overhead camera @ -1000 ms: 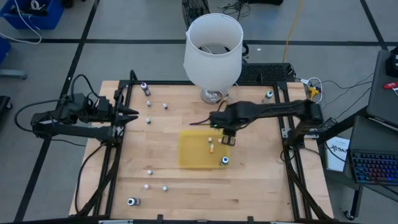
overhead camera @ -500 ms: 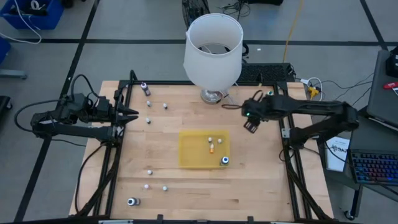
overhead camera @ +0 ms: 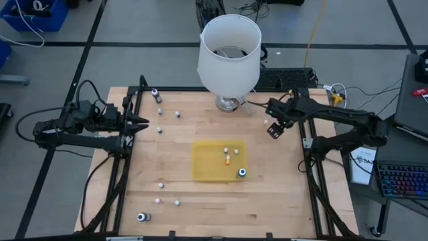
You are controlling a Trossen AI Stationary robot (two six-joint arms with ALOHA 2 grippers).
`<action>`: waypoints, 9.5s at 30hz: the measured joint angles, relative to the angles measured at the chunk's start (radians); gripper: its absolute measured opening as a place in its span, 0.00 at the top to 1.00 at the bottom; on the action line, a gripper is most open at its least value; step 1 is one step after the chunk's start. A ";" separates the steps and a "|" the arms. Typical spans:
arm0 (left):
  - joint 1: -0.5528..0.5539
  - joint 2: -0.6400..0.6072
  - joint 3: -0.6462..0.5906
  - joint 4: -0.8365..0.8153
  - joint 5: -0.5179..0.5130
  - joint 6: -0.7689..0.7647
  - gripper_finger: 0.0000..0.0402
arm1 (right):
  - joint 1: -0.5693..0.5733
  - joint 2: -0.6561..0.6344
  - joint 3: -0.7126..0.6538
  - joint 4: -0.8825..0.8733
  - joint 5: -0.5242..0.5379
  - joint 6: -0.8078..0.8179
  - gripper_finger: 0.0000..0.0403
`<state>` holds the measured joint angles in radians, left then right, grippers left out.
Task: Pick & Place food coloring
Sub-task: Put the yellow food coloring bottle into the yellow bin
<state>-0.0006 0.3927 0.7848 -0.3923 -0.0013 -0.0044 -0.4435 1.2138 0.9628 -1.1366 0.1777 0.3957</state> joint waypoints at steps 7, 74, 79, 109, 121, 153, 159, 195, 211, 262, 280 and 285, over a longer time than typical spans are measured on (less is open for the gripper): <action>0.000 0.000 0.000 0.000 0.000 0.000 0.83 | -0.090 0.037 -0.054 0.127 -0.082 -0.040 0.41; 0.000 0.000 0.000 0.000 0.000 0.000 0.83 | -0.140 0.348 -0.088 0.276 -0.097 -0.173 0.56; 0.000 0.000 0.000 0.000 0.000 0.000 0.83 | -0.140 0.348 -0.088 0.276 -0.097 -0.173 0.62; 0.000 0.000 0.000 0.000 0.000 0.000 0.83 | 0.175 0.125 -0.055 0.267 -0.101 -0.037 0.86; 0.000 0.000 0.000 0.000 0.000 0.000 0.83 | 0.442 0.291 0.403 0.130 -0.016 -0.035 0.86; 0.000 0.000 0.000 0.000 0.000 0.000 0.83 | 0.518 1.001 0.922 0.065 -0.167 -0.378 0.86; 0.000 0.000 0.000 0.000 0.000 0.000 0.83 | 0.515 1.001 0.853 0.111 -0.208 -0.377 0.86; 0.000 0.000 0.000 0.000 -0.001 0.000 0.83 | 0.506 0.856 0.815 0.119 -0.204 -0.349 0.68; 0.000 0.000 0.000 0.000 0.000 0.000 0.83 | 0.379 0.418 0.604 -0.166 0.139 -0.193 0.56; 0.000 0.000 0.000 0.000 0.000 0.000 0.83 | -0.131 0.444 0.052 0.328 -0.099 -0.259 0.38; 0.000 0.000 0.000 0.000 0.000 0.000 0.83 | -0.133 0.444 0.052 0.325 -0.097 -0.259 0.57; 0.000 0.000 0.000 0.000 0.000 0.000 0.83 | -0.133 0.444 0.052 0.325 -0.092 -0.259 0.66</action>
<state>-0.0006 0.3925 0.7845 -0.3923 -0.0013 -0.0044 -0.5762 1.6577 1.0149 -0.8116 0.0857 0.1364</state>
